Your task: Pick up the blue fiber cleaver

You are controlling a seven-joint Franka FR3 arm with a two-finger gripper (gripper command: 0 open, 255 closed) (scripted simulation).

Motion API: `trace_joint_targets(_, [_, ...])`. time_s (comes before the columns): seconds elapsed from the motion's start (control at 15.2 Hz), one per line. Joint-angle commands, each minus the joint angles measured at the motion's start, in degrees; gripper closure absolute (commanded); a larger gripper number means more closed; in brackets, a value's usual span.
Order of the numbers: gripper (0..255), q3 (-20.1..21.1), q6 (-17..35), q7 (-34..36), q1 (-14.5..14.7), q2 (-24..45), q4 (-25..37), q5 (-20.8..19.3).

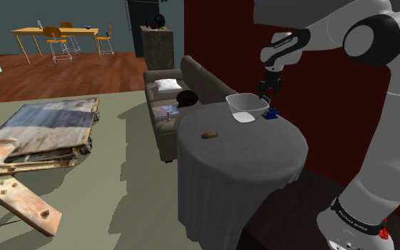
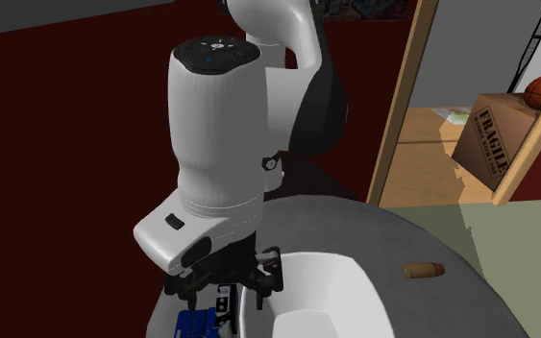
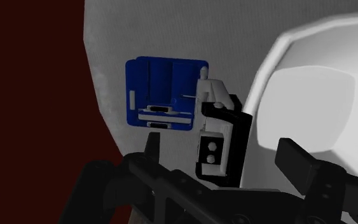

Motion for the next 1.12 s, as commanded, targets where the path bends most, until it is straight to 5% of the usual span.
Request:
trace_joint_targets(0.0, [0,0.0,1.2,-0.1,0.0,0.3,-0.9,0.2])
trace_joint_targets(0.07, [0,0.1,1.2,-0.1,0.0,0.3,-0.8,0.2])
trace_joint_targets(0.13, [255,0.1,1.2,-0.1,-0.1,0.4,-0.8,0.2])
trace_joint_targets(1.06, [255,-0.2,-2.3,0.2,0.1,-1.0,1.3,-0.4])
